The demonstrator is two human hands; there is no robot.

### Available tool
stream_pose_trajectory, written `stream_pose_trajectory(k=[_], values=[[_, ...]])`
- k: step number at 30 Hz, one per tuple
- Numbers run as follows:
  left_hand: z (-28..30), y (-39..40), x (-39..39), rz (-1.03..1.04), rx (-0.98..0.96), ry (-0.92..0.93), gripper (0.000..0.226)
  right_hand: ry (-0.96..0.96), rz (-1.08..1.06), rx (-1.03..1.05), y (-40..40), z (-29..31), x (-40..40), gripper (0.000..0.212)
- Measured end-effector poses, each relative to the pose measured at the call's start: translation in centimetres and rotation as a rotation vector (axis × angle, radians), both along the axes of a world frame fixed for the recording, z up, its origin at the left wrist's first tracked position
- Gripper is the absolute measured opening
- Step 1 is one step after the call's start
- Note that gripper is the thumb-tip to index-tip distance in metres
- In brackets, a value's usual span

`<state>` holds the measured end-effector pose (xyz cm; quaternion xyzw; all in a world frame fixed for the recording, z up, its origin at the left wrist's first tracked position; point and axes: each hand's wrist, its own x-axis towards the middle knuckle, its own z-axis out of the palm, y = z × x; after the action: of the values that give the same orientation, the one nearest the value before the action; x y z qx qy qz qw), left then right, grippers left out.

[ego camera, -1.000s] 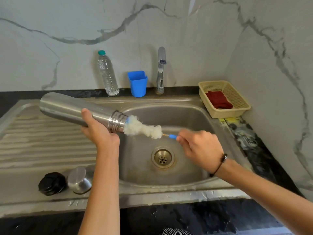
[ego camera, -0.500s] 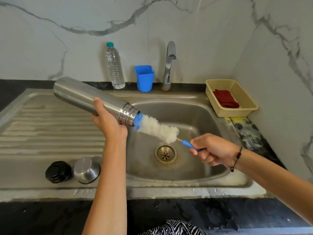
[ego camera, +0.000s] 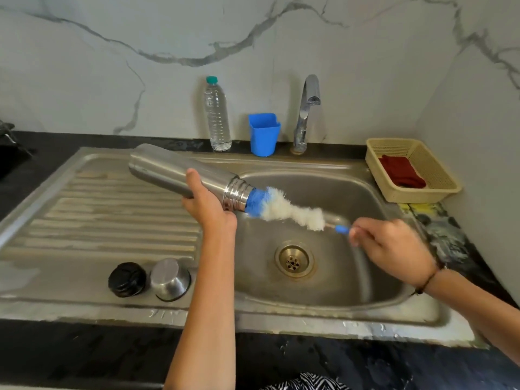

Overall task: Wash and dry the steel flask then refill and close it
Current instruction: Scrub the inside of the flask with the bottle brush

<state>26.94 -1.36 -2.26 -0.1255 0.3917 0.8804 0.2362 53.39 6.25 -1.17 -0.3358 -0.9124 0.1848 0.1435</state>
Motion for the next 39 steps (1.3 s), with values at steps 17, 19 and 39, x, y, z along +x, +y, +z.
stream_pose_trajectory(k=[17, 19, 39], values=[[-0.3, -0.7, -1.0, 0.049, 0.000, 0.043, 0.055, 0.036, -0.077, -0.770, -0.7, 1.4, -2.4, 0.032], [-0.4, -0.7, -0.8, 0.041, 0.008, 0.049, 0.048, 0.053, -0.052, -0.796, -0.3, 1.2, -1.7, 0.034], [-0.5, -0.3, 0.1, 0.036, -0.026, 0.092, 0.030, -0.040, -0.028, -0.887, 1.9, 1.7, 0.1, 0.036]])
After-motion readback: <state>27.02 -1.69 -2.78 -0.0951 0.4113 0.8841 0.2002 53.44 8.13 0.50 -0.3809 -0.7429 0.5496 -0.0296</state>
